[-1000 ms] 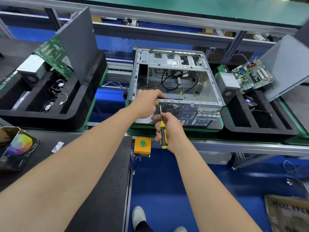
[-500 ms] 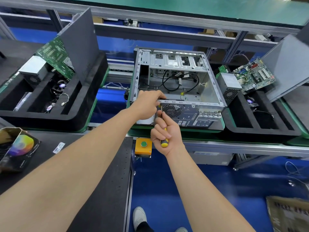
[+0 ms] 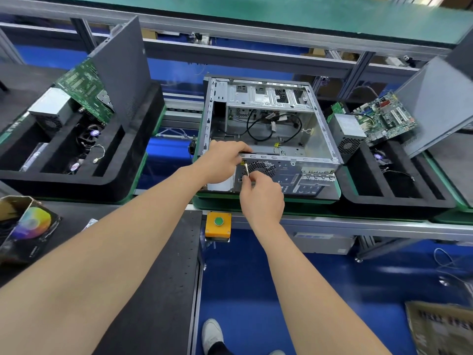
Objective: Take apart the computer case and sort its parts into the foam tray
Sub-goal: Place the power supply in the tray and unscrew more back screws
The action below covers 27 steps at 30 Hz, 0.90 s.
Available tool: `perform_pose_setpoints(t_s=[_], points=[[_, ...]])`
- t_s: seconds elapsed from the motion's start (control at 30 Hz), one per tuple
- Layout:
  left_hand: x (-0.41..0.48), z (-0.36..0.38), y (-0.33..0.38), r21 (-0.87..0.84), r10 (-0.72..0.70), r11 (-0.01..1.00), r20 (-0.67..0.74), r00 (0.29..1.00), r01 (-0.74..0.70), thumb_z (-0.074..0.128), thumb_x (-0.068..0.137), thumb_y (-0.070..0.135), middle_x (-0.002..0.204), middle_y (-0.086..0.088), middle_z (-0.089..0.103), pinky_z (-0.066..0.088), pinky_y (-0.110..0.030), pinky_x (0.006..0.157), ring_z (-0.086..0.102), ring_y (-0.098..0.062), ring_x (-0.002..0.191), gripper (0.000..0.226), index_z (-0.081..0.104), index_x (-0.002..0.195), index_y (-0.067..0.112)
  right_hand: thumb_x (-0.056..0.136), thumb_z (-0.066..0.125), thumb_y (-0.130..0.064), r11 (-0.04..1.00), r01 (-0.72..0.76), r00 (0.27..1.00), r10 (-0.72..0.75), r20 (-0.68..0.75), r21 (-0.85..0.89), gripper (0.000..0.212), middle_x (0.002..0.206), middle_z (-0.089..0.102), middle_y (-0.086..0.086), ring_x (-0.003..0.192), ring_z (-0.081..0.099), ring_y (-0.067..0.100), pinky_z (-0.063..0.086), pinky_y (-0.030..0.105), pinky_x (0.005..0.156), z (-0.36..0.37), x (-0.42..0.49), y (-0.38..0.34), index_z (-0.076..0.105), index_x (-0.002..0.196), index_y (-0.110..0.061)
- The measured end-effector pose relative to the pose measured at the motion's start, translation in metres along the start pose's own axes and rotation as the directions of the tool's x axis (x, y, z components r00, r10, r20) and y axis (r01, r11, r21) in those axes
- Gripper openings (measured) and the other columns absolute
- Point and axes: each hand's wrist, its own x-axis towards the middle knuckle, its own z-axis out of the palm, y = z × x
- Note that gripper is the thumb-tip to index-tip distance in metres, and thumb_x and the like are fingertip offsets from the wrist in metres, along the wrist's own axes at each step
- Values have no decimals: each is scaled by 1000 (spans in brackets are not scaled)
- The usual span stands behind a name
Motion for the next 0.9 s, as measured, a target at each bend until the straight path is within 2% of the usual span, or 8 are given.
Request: perform_pose_setpoints(t_s=[0.1,0.17,0.27,0.33,0.4,0.5,0.6,0.9], points=[[-3,3,-2,-192,-41,981,-78,996,25,44,103,4,136,-2,63,37,-43,114,55,-21,127,44,52,143,18,106,55,-38,1000,9,1000,-10,27,29,23,83,69,2,79,58,27,40,34,63,-3,2,2,68,95,-24],[-9,9,2,-200,-62,980,-297,953,2,50,94,3,125,4,67,38,-41,108,56,-14,119,42,59,132,19,106,55,-40,999,5,999,-7,42,46,23,83,69,3,80,60,28,41,34,64,-6,4,2,69,96,-24],[-24,29,14,-347,-259,937,-643,721,27,55,85,18,91,9,67,46,-35,83,58,-11,86,15,64,97,22,105,56,-40,998,0,999,-3,54,70,24,79,69,2,79,63,29,43,34,63,-7,6,2,70,95,-24],[-32,44,24,-658,-543,742,-482,687,125,55,85,27,77,4,69,54,-37,76,65,-17,77,13,65,83,19,105,55,-40,997,0,999,-5,54,79,24,76,67,-1,77,63,27,42,33,61,-7,6,3,70,94,-25],[-32,53,29,-860,-710,397,-66,702,320,57,86,31,79,1,76,58,-43,85,72,-22,82,20,72,83,18,105,55,-41,997,7,999,-11,48,76,23,76,66,-2,77,62,26,41,33,60,-7,6,4,69,94,-26],[-27,60,24,-925,-602,-33,321,731,379,64,91,32,100,-4,79,55,-40,96,71,-22,95,25,76,104,13,105,54,-43,997,18,998,-22,52,71,23,80,67,-1,80,63,27,44,33,62,-5,6,6,68,94,-28],[-20,64,22,-935,-526,-126,347,776,332,67,93,34,106,-1,77,53,-36,96,71,-21,98,30,75,114,14,105,54,-43,997,30,998,-35,60,76,20,81,68,-5,81,63,25,47,34,62,-5,6,7,70,100,-32],[-11,67,26,-913,-470,-319,385,794,254,65,97,25,98,0,73,47,-39,111,65,-19,102,13,72,104,16,106,50,-41,993,53,996,-60,66,103,26,84,63,-7,85,46,20,38,35,65,0,7,14,69,125,-40]])
